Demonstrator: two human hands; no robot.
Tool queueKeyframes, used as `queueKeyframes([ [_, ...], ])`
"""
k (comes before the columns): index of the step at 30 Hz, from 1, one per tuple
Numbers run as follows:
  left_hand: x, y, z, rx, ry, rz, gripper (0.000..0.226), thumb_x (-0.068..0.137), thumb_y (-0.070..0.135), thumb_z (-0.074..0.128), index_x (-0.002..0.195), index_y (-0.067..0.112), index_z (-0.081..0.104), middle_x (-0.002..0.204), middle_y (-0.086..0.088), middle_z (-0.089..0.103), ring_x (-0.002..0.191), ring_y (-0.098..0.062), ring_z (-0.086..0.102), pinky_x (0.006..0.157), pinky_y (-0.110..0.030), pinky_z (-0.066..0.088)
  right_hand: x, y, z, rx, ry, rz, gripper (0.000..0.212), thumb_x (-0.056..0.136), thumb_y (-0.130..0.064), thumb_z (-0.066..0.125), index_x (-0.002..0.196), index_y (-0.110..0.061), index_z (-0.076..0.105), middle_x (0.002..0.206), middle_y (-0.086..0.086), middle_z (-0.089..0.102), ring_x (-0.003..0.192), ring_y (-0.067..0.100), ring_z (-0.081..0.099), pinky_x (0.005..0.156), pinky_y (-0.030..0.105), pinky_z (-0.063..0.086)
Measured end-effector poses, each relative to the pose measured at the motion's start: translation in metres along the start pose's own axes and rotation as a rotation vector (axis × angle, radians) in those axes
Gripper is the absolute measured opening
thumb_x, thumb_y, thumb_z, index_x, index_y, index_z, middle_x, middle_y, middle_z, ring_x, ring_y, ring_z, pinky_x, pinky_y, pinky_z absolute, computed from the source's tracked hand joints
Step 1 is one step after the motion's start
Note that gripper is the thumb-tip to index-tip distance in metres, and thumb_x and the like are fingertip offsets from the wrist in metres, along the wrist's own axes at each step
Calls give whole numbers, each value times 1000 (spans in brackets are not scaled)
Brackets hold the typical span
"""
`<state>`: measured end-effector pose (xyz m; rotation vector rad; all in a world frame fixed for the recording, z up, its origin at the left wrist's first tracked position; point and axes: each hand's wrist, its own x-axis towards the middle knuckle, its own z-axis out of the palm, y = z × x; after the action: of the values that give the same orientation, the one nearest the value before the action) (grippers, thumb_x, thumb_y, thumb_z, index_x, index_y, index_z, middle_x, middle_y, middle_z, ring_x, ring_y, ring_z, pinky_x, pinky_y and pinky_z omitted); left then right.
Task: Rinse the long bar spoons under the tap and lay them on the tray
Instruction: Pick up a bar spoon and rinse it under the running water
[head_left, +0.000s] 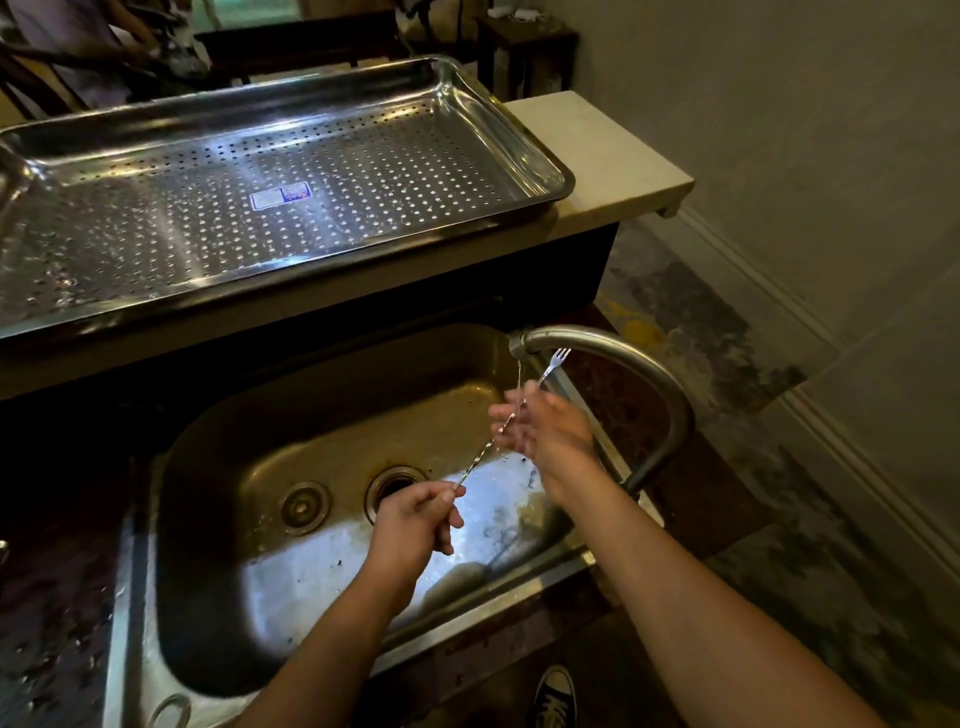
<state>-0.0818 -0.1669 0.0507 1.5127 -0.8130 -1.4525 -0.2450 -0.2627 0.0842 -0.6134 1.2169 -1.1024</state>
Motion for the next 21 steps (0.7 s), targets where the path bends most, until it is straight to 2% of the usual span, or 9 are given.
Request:
queueKeyframes([
  [3,3,-5,-11,9,52,-30,14,95,4,55,93,3,69,66,-10,62,50,-16,47,47,-27,45,2,-7,0,100,73,-41,4,100,-12,60,97,-10,63,83,12,75,63,19,73,52,24,58],
  [6,4,-7,-15,-95,66,-75,11,93,2,56,94,0,67,69,-13,66,51,-15,52,49,-27,50,-12,5,3,40,-21,27,22,86,8,70,100,-8,64,90,11,78,78,20,77,63,24,61],
  [9,7,-2,-13,-206,49,-83,11,92,3,57,97,-2,67,71,-14,67,54,-15,55,53,-29,53,-29,27,12,-98,-156,137,20,83,5,74,95,-9,65,94,11,79,79,17,77,64,25,60],
  [12,10,2,-18,-221,71,-56,11,90,4,61,97,-1,67,71,-14,68,54,-15,56,53,-29,54,-27,28,12,15,-116,191,10,91,-7,70,99,-9,65,93,10,80,78,19,77,66,27,61],
  [14,11,2,-27,-232,107,-48,9,90,4,61,95,-1,67,70,-13,68,52,-14,56,53,-29,55,-17,16,4,145,-54,183,13,94,-10,67,107,-8,64,97,12,79,81,23,77,68,29,62],
  [18,14,4,-51,-313,197,-19,6,88,1,61,91,1,67,69,-13,69,53,-15,61,53,-29,57,-6,-4,-6,267,41,90,21,93,0,65,109,-12,63,98,17,76,88,30,75,69,33,62],
  [21,19,6,-62,-449,292,-43,7,87,-3,61,93,0,64,74,-14,71,63,-22,70,60,-33,61,-11,-8,-3,85,-28,80,21,84,7,72,101,-5,66,101,18,75,94,29,76,76,31,62],
])
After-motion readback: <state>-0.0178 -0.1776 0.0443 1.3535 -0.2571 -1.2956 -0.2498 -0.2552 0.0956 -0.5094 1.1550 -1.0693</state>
